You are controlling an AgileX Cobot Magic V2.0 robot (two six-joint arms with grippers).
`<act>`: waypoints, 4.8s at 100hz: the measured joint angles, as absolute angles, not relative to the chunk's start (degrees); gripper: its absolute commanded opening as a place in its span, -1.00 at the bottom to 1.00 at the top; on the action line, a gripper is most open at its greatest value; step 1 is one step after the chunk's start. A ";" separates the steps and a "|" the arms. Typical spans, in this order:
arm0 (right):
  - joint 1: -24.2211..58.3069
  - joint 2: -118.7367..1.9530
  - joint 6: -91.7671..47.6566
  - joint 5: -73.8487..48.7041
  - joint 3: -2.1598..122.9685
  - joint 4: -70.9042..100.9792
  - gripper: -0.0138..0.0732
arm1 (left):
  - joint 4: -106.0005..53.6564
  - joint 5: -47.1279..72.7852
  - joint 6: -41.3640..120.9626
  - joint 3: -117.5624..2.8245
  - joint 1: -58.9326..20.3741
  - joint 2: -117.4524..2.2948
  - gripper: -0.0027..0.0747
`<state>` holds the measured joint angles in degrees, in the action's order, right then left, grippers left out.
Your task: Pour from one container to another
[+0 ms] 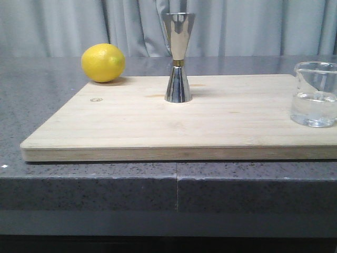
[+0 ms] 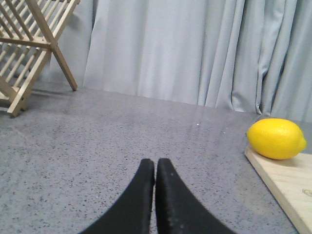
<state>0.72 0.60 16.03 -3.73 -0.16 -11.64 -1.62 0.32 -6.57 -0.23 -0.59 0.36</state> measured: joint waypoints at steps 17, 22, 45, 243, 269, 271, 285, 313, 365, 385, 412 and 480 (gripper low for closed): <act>0.72 -0.43 16.15 -6.48 6.28 -11.64 -0.84 | -5.67 4.89 -6.95 -6.53 -1.00 -2.04 -0.99; 0.72 -1.98 16.15 -6.75 8.67 -11.64 -0.84 | -6.08 5.98 -6.95 -9.30 -1.68 -3.81 -0.99; 0.72 -12.94 16.15 -9.32 18.53 -11.64 -0.84 | -8.21 13.84 -6.95 -22.18 -7.81 -16.41 -0.98; 7.55 -32.65 16.29 -11.71 20.47 -7.79 0.71 | 33.12 -38.63 -29.57 -42.22 -36.40 -92.27 0.53; 7.94 -32.65 16.20 -12.48 20.47 -8.66 0.71 | 36.93 -40.04 -34.06 -46.91 -34.63 -97.18 0.53; 7.94 -32.65 16.20 -12.48 20.47 -8.66 0.71 | 37.38 -40.20 -34.37 -47.27 -34.52 -97.59 0.53; 7.94 -32.65 16.20 -12.51 20.47 -8.66 0.71 | 38.71 -41.22 -35.16 -49.60 -34.42 -100.46 0.53; 7.94 -32.65 16.20 -12.51 20.47 -8.66 0.70 | 40.94 -41.55 -36.86 -52.76 -34.42 -104.06 0.43; 7.94 -32.65 16.20 -12.60 20.47 -8.74 0.69 | 41.81 -41.55 -37.28 -53.38 -34.28 -105.05 0.02; 7.94 -32.65 16.20 -12.60 20.47 -8.74 0.69 | 41.81 -41.55 -37.28 -53.38 -34.28 -105.05 0.01; 7.94 -32.65 16.20 -12.60 20.47 -8.74 0.69 | 41.81 -41.55 -37.28 -53.38 -34.28 -105.05 -0.07; 8.16 -32.65 16.10 -12.19 18.40 -10.57 0.69 | 42.08 -42.80 -37.28 -53.50 -34.28 -105.05 -0.78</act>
